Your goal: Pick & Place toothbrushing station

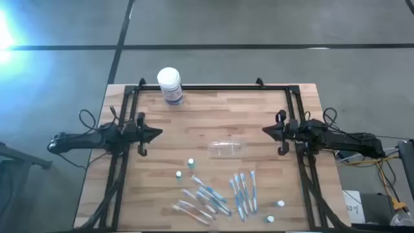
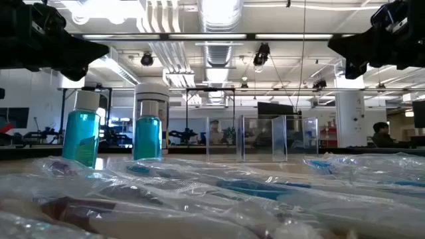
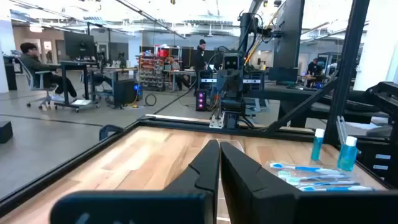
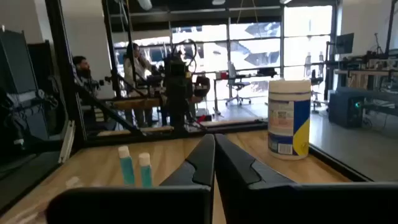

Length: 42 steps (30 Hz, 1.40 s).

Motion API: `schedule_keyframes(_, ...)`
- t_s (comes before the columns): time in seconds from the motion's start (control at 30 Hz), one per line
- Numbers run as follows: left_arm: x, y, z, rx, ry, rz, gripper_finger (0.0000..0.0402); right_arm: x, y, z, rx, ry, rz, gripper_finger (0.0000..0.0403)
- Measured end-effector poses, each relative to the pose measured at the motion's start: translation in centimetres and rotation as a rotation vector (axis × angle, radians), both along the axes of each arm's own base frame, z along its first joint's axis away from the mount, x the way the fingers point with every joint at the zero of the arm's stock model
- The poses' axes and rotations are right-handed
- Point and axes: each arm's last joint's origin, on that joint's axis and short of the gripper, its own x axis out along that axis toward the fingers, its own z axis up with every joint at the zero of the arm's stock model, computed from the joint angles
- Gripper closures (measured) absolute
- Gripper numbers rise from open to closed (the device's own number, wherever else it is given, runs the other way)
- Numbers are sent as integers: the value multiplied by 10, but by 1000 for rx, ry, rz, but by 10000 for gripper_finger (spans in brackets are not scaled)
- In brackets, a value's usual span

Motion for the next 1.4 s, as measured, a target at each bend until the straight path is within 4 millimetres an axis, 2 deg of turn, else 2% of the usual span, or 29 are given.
schedule_keyframes(0.47, 0, 0, 0, -85, -13, -7, 384, 1, 0, -5, 74, 44, 11, 394)
schedule_keyframes(0.57, 0, 0, 0, -29, -7, 8, 384, 1, 0, -5, 61, 49, 9, 394)
schedule_keyframes(0.77, 0, 1, 0, -36, -8, 26, 391, 1, 0, -5, 11, 56, 2, 394)
schedule_keyframes(1.07, 1, 2, 2, -146, -19, 74, 398, 1, 0, -4, -5, 46, -11, 394)
schedule_keyframes(1.13, 0, 3, 12, -141, -46, 76, 399, 1, 0, -4, -6, 47, -12, 394)
schedule_keyframes(1.27, -3, 3, 51, -138, -114, 107, 399, 0, -1, -4, -4, 46, -44, 394)
schedule_keyframes(1.4, 5, 6, 90, -160, -56, 182, 400, 0, -2, -4, -2, 45, -59, 394)
